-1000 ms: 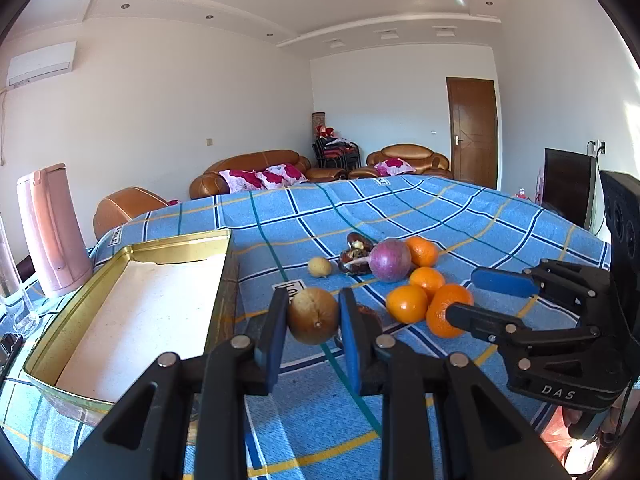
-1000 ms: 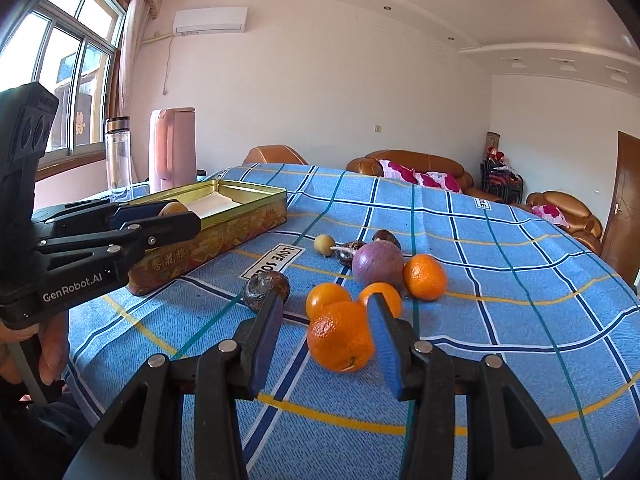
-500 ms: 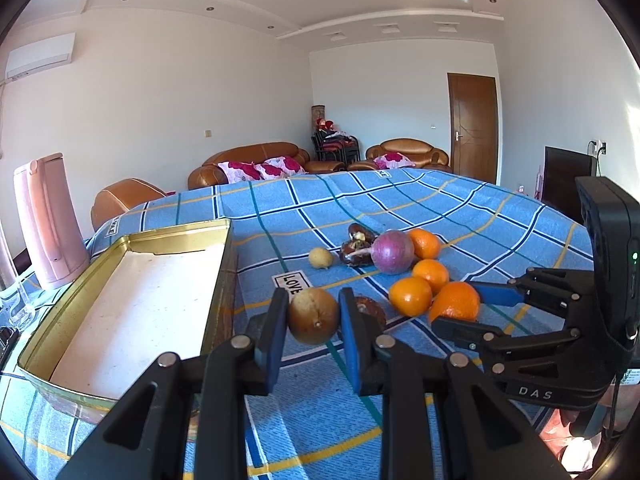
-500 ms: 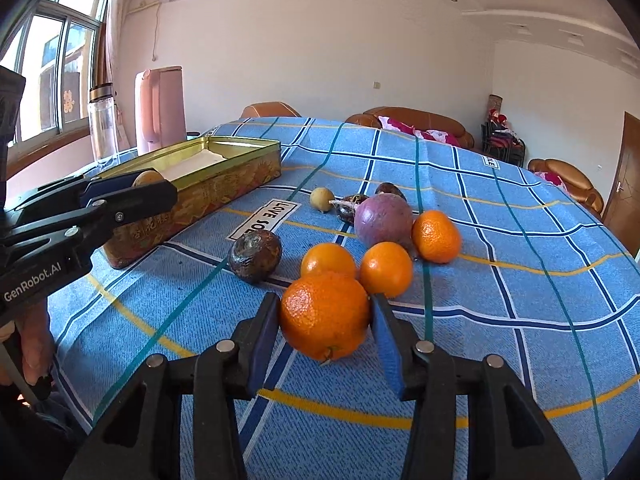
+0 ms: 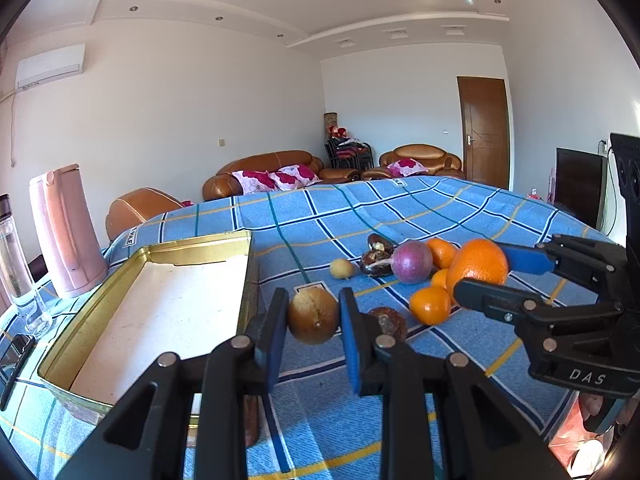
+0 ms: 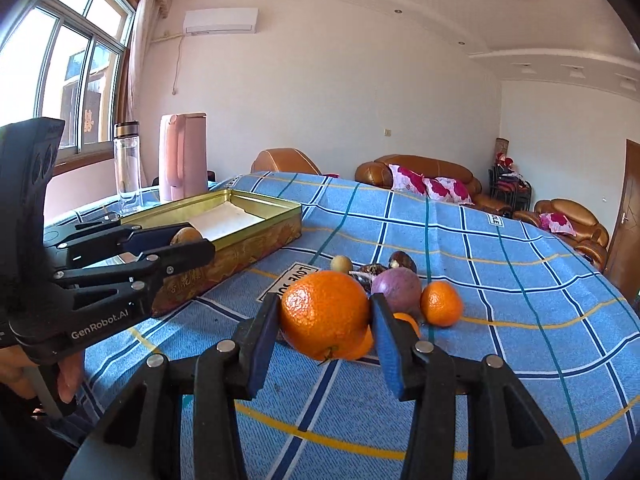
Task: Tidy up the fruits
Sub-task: 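Carry tan fruit with left tool while right tool carries orange over tin tray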
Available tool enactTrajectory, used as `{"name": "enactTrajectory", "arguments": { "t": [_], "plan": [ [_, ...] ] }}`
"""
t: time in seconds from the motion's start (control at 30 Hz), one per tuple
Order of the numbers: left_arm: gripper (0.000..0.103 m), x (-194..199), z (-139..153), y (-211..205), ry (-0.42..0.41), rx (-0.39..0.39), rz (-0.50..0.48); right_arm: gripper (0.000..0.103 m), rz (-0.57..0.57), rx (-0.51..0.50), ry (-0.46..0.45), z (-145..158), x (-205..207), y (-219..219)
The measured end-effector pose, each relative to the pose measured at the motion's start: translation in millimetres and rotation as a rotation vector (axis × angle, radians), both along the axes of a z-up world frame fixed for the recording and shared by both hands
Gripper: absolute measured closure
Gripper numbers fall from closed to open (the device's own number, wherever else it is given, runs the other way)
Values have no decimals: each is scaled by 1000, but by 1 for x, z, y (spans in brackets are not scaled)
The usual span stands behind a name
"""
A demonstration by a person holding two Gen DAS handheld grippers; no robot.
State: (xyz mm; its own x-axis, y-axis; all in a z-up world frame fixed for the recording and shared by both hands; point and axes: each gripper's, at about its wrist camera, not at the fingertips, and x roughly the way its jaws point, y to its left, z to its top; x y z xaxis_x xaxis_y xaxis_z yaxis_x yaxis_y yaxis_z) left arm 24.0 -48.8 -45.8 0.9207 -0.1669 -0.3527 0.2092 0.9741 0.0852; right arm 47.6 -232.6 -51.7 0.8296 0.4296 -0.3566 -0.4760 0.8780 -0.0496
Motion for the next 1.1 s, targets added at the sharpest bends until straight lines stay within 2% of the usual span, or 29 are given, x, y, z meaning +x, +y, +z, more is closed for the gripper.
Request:
{"name": "enactTrajectory", "arguments": {
  "t": [0.7, 1.1],
  "plan": [
    [76, 8, 7, 31, -7, -14, 95, 56, 94, -22, -63, 21, 5, 38],
    [76, 22, 5, 65, 24, -28, 182, 56, 166, -35, -80, 36, 17, 71]
  ]
}}
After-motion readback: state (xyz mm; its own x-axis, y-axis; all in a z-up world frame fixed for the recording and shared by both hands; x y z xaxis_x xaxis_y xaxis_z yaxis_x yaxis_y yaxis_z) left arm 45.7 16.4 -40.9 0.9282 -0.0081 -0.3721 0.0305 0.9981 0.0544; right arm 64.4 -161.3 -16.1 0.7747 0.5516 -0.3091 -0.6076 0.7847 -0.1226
